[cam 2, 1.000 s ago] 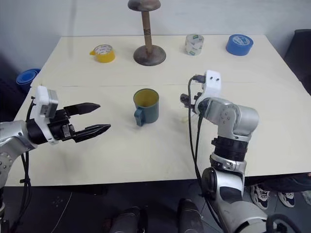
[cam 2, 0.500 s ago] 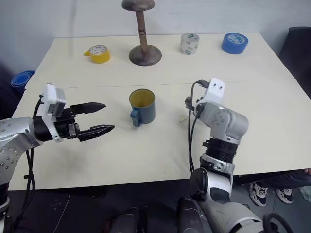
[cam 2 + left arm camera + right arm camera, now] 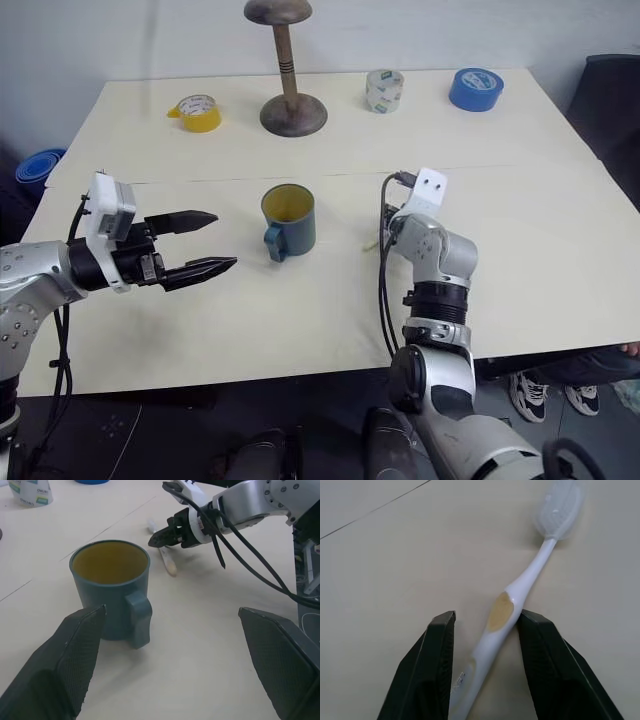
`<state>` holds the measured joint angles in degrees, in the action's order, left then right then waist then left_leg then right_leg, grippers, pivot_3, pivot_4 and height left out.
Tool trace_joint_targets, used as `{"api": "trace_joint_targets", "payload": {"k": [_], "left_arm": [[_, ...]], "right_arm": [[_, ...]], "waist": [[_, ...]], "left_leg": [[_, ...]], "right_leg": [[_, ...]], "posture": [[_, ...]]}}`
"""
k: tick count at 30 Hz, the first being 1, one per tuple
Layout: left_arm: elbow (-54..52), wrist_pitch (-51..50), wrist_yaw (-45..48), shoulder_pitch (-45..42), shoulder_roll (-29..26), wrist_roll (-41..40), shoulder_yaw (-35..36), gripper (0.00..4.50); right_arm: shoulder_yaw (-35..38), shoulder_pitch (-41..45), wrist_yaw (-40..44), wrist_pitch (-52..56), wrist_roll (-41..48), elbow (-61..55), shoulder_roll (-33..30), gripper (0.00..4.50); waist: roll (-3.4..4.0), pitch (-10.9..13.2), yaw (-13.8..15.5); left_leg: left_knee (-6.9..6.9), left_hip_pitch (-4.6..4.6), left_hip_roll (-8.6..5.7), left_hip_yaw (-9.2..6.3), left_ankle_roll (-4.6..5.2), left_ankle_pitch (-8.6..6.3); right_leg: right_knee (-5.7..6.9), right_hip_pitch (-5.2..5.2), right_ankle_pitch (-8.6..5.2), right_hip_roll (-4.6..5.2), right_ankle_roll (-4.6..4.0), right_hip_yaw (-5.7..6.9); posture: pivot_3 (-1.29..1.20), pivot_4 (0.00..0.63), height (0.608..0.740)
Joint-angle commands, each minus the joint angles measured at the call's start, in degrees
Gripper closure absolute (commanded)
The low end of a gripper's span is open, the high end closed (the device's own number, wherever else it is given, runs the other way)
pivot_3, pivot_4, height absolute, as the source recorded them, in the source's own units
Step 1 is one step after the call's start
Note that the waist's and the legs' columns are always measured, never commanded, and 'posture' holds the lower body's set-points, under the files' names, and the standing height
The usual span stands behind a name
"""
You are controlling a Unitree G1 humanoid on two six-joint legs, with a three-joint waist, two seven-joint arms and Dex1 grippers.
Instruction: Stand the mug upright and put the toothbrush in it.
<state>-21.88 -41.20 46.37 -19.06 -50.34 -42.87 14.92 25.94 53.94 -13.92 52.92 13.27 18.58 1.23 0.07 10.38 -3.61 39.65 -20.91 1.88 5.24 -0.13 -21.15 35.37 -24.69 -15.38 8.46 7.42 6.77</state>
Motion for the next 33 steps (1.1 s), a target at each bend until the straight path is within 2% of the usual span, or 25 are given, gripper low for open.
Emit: {"api": "trace_joint_targets", "payload": {"k": [1,3,5,9,12,17,20,23,27,33], "left_arm": [[-1.9,0.4,0.0,-0.1,-0.6,-0.4,1.9,0.0],[-1.8,0.3,0.0,-0.3,-0.6,-0.5,1.9,0.0],[-1.6,0.3,0.0,-0.7,-0.6,-0.4,1.7,0.0],[-1.4,0.2,0.0,-1.0,-0.5,-0.6,1.7,0.0],[-1.4,0.0,0.2,-1.0,-0.5,-1.0,1.9,0.0],[-2.1,-2.4,-0.4,-2.4,-0.3,-4.8,3.6,0.0],[-2.3,-3.5,-0.9,-3.7,-0.7,-6.4,4.2,0.0],[-2.1,-3.5,-0.9,-4.8,-1.0,-6.5,4.3,0.0],[-1.7,-4.0,-2.0,-5.8,-1.4,-6.9,5.7,0.0],[-0.9,-4.7,-3.5,-5.7,-2.6,-7.1,9.2,0.0]], "right_arm": [[0.1,-1.3,-0.3,-1.8,0.5,3.6,-0.7,2.49],[-0.1,-1.7,-0.5,-2.5,0.7,4.4,-1.0,2.85],[-0.3,-2.2,-0.4,-2.8,0.7,5.0,-1.5,3.56],[-0.9,-2.4,-0.1,-2.5,0.8,5.4,-2.5,4.34],[-3.4,-2.6,2.1,-3.0,0.4,3.8,-4.2,4.34],[-8.9,-2.5,11.0,-8.7,2.5,-8.0,-7.4,4.34],[-10.0,-1.9,18.9,-15.8,6.5,-14.5,-6.9,4.34],[-8.6,-0.3,23.9,-19.2,13.2,-17.9,-3.6,4.34],[-10.2,2.3,28.3,-23.6,17.1,-15.4,0.9,4.34],[-18.2,5.1,31.8,-39.6,8.5,-1.2,5.7,4.34]], "waist": [[-0.04,0.0,0.0],[-0.1,-0.1,0.2],[-0.18,-0.1,0.2],[-0.2,-0.1,0.3],[-0.21,-0.1,0.4],[-0.17,-0.1,0.5],[-0.11,-0.1,0.4],[-0.1,-0.1,0.0],[-0.1,-0.1,-0.3],[-0.1,-0.1,-0.8]], "left_leg": [[0.0,0.05,0.0,0.0,0.0,0.0],[0.0,0.12,0.0,0.0,0.0,0.0],[0.0,0.15,0.0,0.0,0.0,0.0],[-0.04,0.21,0.01,0.02,0.0,0.0],[-0.04,0.21,0.0,0.02,0.0,0.0],[-0.05,0.16,-0.01,0.02,0.0,0.0],[-0.02,-0.08,-0.01,0.03,0.0,0.0],[-0.05,-0.13,0.0,0.05,0.0,0.0],[-0.07,-0.1,0.02,0.03,-0.02,0.01],[-0.06,-0.11,-0.01,0.01,-0.02,0.01]], "right_leg": [[-0.01,0.06,0.0,0.0,0.0,-0.01],[-0.01,0.14,0.0,0.0,0.0,-0.03],[-0.01,0.16,0.0,0.01,0.0,-0.05],[0.0,0.16,0.0,0.0,-0.01,-0.07],[-0.01,0.18,0.0,0.01,-0.01,-0.08],[-0.04,0.13,0.0,0.01,0.0,-0.08],[-0.05,-0.11,0.0,0.01,0.0,-0.09],[-0.01,-0.24,0.0,-0.01,0.0,-0.08],[0.04,-0.23,0.0,-0.03,0.0,-0.06],[0.04,-0.22,0.0,-0.02,0.0,-0.06]], "posture": [[0.0,0.15,0.74],[0.0,0.15,0.74],[0.0,0.15,0.74],[0.0,0.15,0.74],[0.0,0.15,0.74],[0.0,0.15,0.74],[0.0,0.15,0.74],[0.0,0.15,0.74],[0.0,0.15,0.74],[0.0,0.15,0.74]]}}
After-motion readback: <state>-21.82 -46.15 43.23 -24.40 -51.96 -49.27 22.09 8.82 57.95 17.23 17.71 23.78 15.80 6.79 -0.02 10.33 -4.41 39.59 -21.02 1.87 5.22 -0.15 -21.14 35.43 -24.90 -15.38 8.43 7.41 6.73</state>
